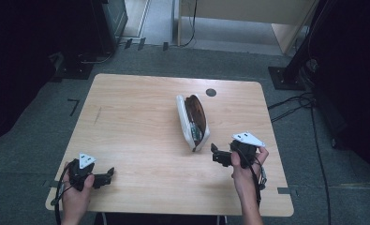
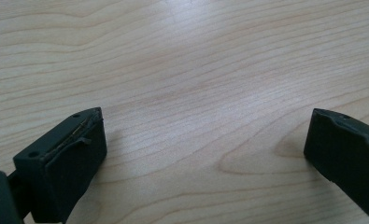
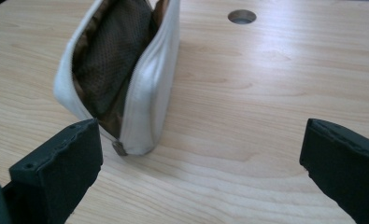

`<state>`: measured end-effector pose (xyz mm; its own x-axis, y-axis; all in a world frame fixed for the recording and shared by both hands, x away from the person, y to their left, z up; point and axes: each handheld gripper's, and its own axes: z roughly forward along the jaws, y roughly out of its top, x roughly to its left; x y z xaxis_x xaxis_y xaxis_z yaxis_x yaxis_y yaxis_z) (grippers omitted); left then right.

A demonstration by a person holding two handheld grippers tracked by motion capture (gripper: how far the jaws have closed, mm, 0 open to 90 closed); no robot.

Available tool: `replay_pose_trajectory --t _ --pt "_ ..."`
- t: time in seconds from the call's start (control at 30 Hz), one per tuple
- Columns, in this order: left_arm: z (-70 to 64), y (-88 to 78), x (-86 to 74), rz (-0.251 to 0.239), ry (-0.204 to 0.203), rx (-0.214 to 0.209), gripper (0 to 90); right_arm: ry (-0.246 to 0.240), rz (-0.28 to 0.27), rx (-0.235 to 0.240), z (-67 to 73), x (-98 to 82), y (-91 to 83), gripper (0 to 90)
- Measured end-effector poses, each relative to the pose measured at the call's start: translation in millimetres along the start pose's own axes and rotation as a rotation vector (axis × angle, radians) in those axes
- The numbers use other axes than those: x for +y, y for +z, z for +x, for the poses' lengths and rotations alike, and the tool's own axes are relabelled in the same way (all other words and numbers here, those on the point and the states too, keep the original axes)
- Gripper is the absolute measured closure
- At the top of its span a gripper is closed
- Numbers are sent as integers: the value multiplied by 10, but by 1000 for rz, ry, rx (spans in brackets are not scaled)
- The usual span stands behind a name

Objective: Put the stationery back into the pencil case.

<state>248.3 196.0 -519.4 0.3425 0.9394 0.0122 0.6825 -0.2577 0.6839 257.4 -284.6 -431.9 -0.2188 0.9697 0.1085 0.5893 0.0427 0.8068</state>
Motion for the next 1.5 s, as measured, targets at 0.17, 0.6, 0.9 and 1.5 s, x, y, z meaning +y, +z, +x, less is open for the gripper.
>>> replay_pose_trajectory --t 0.17,0.6,0.9,1.5 --pt "0 0 0 0 0 0 0 13 13 -23 -92 -82 6 0" --pt "-1 0 0 0 -1 0 0 25 57 -84 -304 -291 18 0" --pt "-1 0 0 0 -1 0 0 57 79 -118 -490 -469 32 0" --pt "-1 0 0 0 0 0 0 101 122 -193 -874 -753 26 0"
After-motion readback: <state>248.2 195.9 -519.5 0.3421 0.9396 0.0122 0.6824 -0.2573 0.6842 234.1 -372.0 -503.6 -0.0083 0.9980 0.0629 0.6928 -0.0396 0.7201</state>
